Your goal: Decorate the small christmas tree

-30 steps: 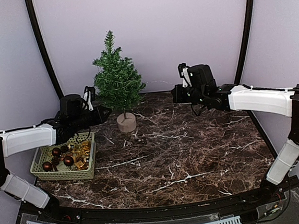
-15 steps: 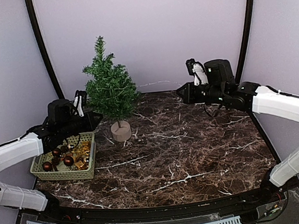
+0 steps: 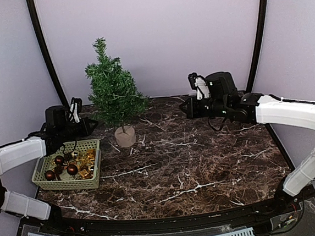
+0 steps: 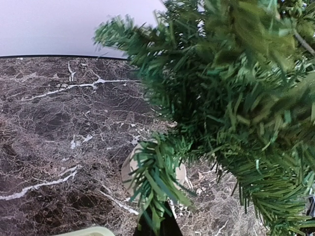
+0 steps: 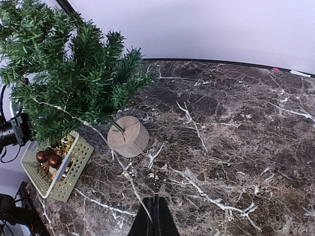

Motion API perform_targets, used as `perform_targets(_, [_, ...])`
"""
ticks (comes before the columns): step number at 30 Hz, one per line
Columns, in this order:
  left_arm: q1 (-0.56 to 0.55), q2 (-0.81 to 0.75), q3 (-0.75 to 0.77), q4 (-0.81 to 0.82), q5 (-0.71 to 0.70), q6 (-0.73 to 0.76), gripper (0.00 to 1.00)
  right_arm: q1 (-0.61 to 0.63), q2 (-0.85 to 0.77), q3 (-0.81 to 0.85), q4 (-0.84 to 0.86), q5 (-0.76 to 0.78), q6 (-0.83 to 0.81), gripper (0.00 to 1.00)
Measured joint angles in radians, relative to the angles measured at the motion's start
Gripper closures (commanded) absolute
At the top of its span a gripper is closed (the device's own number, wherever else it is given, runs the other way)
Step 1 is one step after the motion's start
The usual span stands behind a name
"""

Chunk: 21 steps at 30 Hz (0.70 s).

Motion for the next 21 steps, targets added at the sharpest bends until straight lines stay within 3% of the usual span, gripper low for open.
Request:
perform_targets(9, [0.052, 0.167, 0.093, 0.085, 0.072, 0.051, 1.00, 0.000, 0.115, 0.072, 0.047, 0.061, -0.005, 1.00])
perform_targets(21, [0.058, 0.336, 0.242, 0.130, 0.150, 0.134, 1.00, 0.005, 0.090, 0.184, 0.035, 0.097, -0.101, 1.00])
